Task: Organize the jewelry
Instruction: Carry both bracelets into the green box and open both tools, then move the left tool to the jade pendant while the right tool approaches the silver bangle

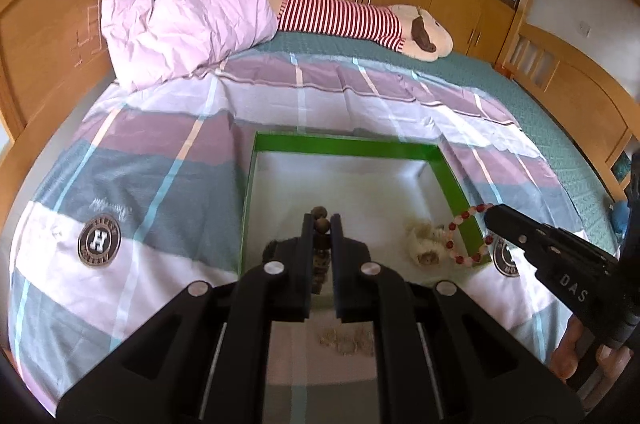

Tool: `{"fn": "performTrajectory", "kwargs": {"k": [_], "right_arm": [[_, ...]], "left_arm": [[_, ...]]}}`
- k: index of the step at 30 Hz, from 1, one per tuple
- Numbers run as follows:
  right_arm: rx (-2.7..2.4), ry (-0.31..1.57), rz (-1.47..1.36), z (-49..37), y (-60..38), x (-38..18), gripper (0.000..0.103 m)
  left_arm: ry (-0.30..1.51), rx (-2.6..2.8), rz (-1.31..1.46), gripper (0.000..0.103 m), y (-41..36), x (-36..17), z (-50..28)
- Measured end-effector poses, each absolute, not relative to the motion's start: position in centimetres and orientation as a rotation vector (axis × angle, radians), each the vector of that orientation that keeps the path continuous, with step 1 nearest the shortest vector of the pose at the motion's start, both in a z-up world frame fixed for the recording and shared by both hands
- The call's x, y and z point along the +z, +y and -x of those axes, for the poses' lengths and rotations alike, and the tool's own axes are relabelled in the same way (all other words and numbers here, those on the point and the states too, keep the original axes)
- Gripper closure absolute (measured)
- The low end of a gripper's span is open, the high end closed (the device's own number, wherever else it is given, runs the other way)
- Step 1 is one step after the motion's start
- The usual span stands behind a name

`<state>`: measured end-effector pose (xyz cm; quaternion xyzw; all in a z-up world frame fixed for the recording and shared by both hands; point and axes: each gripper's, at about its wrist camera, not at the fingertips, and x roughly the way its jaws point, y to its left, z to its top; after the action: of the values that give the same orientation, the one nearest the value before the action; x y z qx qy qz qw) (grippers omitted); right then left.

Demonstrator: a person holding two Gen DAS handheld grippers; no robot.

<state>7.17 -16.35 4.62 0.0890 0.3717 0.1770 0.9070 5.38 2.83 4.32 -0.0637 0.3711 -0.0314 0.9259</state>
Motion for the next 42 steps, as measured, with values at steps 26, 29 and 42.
{"fn": "performTrajectory", "kwargs": {"k": [26,29,42], "right_arm": [[0.377,0.957,-0.137,-9.0,-13.6,-0.1,0.067],[0.423,1.026,-0.093,-7.7,-13.0,-0.6,0.068],[0.464,1.215,0.107,-6.2,-9.3,-7.4,0.071]], "left_arm": [[0.911,-0.206,0.176,0.085,1.3,0.1,-7.8],[0.940,-0.198,0.135,0.085,1.2,0.5,-6.2],[1.071,-0.092,0.151,0.072,3.4,-2.2,-5.6]]}}
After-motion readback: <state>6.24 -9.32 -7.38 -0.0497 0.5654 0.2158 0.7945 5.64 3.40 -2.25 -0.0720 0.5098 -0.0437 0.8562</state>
